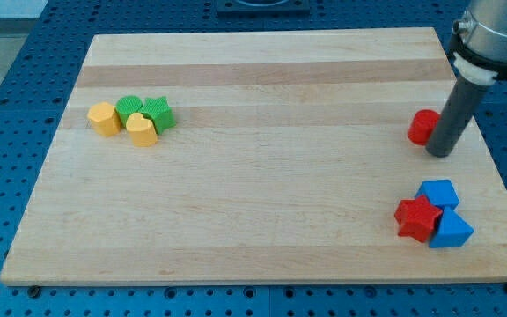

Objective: Push the group of blocks slightly up

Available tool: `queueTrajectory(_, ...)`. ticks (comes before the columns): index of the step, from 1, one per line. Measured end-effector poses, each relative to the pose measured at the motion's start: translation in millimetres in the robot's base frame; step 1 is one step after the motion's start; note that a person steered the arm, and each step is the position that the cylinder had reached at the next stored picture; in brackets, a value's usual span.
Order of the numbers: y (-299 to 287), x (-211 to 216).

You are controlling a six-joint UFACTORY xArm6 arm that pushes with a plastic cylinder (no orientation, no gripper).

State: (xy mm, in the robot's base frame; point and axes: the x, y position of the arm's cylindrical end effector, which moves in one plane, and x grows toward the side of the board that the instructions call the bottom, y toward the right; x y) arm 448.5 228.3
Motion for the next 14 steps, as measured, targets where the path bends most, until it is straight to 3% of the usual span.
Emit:
queueTrajectory(3, 0.0, -46.3)
queueTrajectory(9, 48.0, 123.7)
queueTrajectory(11, -2.2, 165.2)
queueTrajectory(14, -25.1, 140.4)
